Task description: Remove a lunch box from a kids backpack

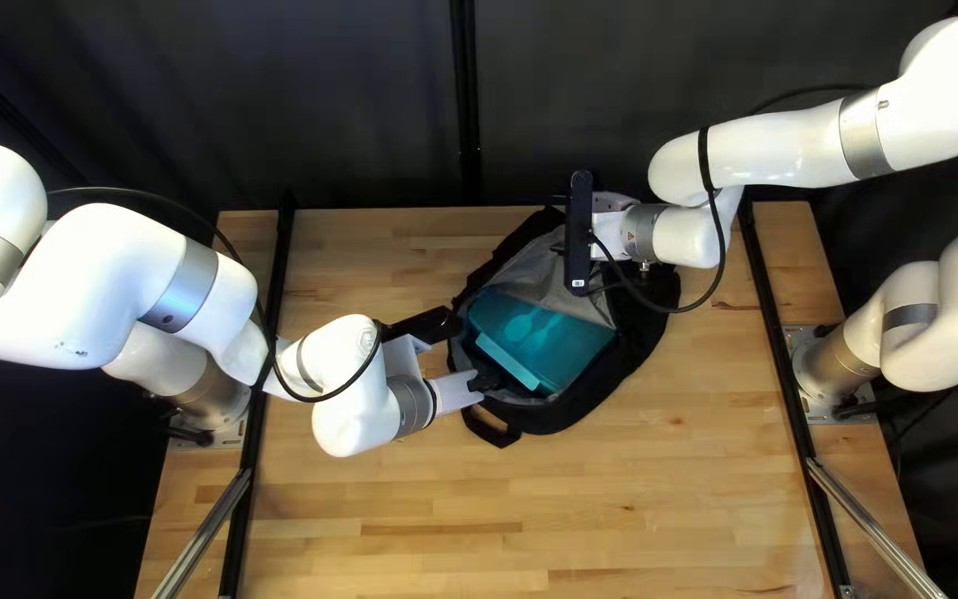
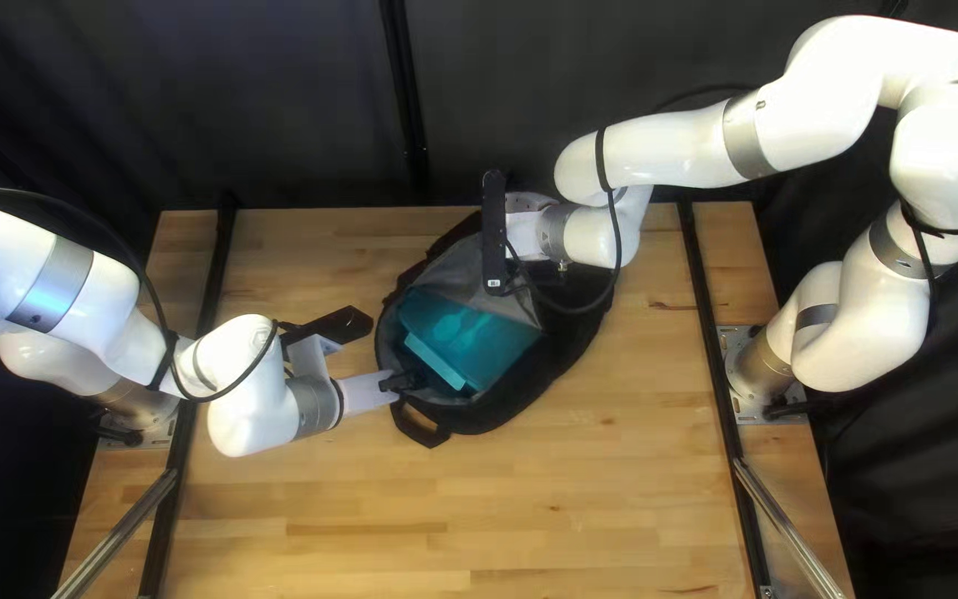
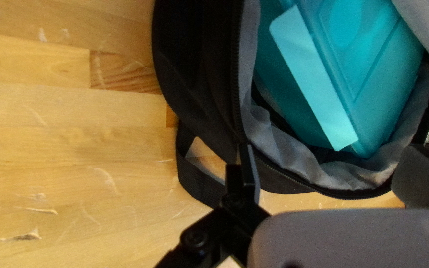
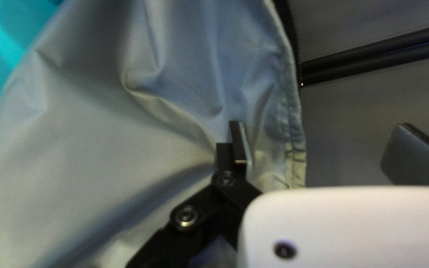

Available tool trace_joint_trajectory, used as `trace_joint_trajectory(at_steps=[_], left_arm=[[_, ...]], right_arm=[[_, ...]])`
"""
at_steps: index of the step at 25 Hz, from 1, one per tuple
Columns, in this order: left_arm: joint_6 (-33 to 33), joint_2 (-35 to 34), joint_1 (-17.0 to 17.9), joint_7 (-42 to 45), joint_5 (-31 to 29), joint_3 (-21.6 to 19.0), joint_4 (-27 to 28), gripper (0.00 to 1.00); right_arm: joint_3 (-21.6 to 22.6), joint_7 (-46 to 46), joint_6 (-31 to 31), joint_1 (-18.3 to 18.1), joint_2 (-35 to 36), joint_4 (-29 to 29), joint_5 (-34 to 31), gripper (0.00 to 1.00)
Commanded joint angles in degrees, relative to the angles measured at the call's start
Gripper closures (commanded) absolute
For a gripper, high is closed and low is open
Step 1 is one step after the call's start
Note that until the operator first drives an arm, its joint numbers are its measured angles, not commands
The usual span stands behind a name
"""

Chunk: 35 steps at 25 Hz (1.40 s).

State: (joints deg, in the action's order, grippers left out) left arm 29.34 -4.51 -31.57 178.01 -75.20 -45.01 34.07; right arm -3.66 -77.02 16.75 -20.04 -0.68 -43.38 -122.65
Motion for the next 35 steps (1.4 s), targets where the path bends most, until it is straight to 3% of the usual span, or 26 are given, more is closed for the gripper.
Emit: trace_joint_trajectory(at_steps=[1,6,13,34,35], left_arm=[[0.0,0.0,0.0,0.0,0.0,0.0,0.0,0.0],[-0.4,-0.87,-0.38,-4.4,4.42,1.25,1.05,0.0],[11.85,5.55,1.48,-0.36,4.42,-1.41,7.08,0.0],[11.85,5.55,1.48,-0.36,4.42,-1.41,7.08,0.0],[10.03,5.48,0.96,-3.25,6.16,-1.03,7.42,0.0]], right_arm=[[0.0,0.0,0.0,0.0,0.0,0.0,0.0,0.0],[0.0,0.0,0.0,0.0,0.0,0.0,0.0,0.0],[0.0,0.0,0.0,0.0,0.0,0.0,0.0,0.0],[0.0,0.0,0.0,0.0,0.0,0.0,0.0,0.0],[0.0,0.0,0.0,0.0,0.0,0.0,0.0,0.0]])
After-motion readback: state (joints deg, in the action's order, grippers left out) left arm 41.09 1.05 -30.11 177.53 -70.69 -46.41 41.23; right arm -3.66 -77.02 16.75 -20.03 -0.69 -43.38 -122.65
